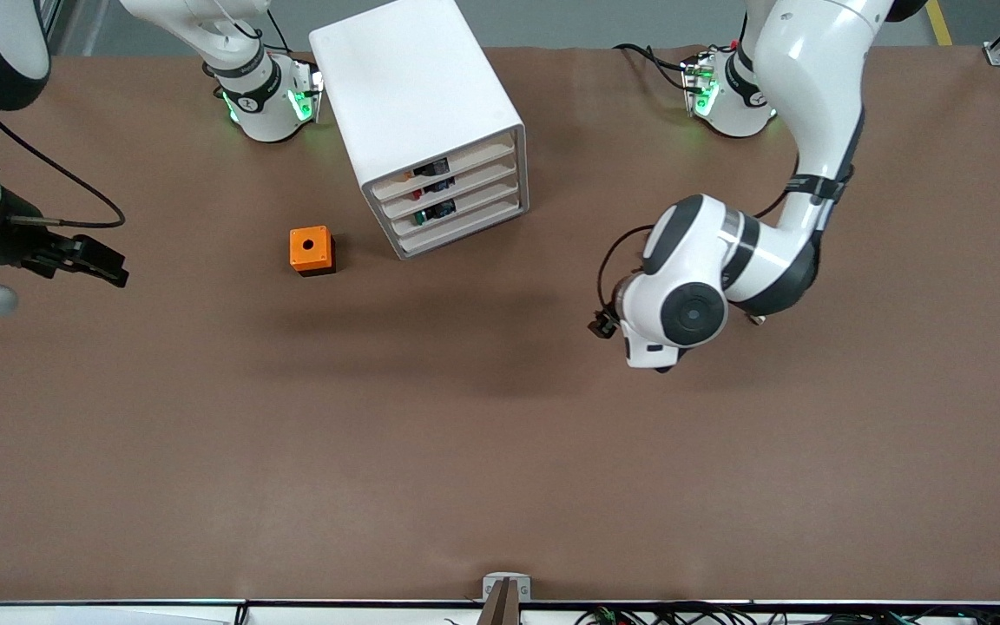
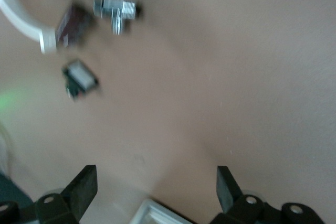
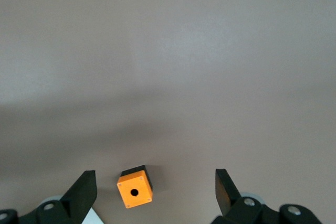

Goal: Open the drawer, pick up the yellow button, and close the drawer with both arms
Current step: 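Move the left gripper toward the cabinet drawer while the right gripper rises, then grasp the white drawer front with the left gripper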

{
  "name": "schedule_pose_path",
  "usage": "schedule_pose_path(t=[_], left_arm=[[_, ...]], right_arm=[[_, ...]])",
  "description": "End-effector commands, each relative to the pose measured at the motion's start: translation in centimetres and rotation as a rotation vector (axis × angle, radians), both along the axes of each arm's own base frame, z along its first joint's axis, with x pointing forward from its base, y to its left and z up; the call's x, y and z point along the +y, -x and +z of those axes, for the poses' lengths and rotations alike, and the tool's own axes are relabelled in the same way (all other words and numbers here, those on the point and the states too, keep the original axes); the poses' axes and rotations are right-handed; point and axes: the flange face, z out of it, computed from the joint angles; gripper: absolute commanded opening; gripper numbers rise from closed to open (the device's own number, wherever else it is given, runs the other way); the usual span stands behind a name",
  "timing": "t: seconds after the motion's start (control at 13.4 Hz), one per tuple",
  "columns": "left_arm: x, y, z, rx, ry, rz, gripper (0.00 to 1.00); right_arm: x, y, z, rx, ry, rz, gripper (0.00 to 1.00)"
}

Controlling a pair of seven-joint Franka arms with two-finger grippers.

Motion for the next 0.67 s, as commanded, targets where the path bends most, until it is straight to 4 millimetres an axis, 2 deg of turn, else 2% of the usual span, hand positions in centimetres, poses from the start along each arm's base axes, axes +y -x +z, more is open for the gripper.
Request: schedule_pose_path(t=[0.0,0.22,0.37,0.45,0.6], left_arm=[[-4.1,2.1,0.3,0.074,-0.031,0.177,1.00],[-6.9,4.2,-0.8,0.214,-0.085,0.412,1.00],[-7.7,5.2,-2.0,0.361,-0.111,0.537,1.00],[-7.8,5.8,-2.4,0.429,-0.145,0.564,0.99],[-8.4,6.9,-2.5,0.552,-0.198,0.623,0.99]], right_arm=[[3.8,0.2,-0.3,0.007,-0.009,-0.151,1.00],[7.6,0.8,-0.2,0.022,-0.043,-0.305,1.00],[10.1,1.3,-0.1,0.057,-0.086,-0.482,1.00],[10.6,1.4,0.0,0.071,-0.112,-0.577,1.00],[11.6,1.6,0.1,0.093,-0.131,-0.661,1.00]])
